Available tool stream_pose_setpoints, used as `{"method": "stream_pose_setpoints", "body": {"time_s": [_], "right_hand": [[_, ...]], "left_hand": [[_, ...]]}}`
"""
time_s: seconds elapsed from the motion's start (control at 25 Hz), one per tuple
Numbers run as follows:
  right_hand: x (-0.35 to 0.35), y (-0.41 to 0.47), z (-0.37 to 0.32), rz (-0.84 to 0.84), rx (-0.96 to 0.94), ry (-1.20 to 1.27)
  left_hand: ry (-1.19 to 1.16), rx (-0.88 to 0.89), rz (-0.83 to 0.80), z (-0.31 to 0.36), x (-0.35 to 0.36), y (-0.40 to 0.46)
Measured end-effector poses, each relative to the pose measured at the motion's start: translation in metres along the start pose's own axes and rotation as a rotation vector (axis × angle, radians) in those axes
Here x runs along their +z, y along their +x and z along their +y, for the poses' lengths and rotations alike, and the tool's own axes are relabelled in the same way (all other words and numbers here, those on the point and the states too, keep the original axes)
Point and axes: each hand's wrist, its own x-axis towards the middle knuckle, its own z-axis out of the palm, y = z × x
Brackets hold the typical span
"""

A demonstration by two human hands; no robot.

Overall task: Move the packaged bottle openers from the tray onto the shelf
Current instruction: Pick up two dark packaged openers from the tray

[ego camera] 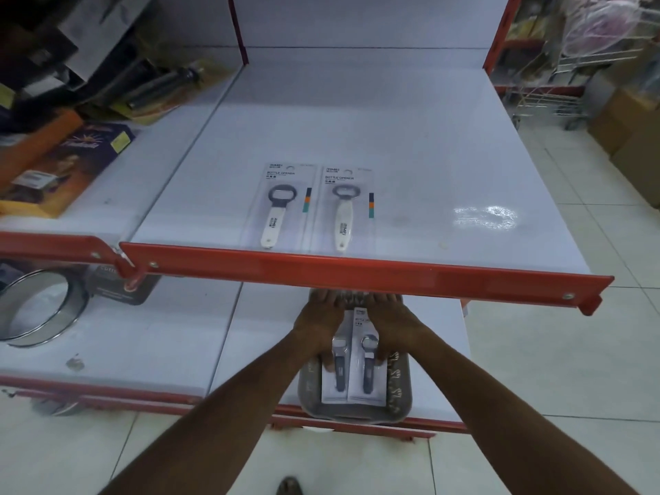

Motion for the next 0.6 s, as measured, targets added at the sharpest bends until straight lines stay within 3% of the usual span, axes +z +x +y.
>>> {"method": "stream_pose_setpoints", "body": {"time_s": [0.12, 0.28, 0.52, 0.6], "right_hand": [[-0.013, -0.029, 0.004, 0.147, 0.010, 0.391], [-0.029, -0.097, -0.011, 0.326, 0.017, 0.608], [-0.109, -0.202, -0.035, 0.795, -0.036, 0.782], [-0.144, -0.219, -0.030, 0.876, -0.074, 0.895]], "left_hand": [[-0.306, -0.035, 0.100, -0.010, -0.011, -0.026], [-0.708, -0.052, 0.193, -0.010, -0.028, -0.095], [-0.956, -0.064, 0.719, -0.017, -0.097, -0.187], [-1.001, -0.025, 0.817, -0.023, -0.134, -0.199]]}}
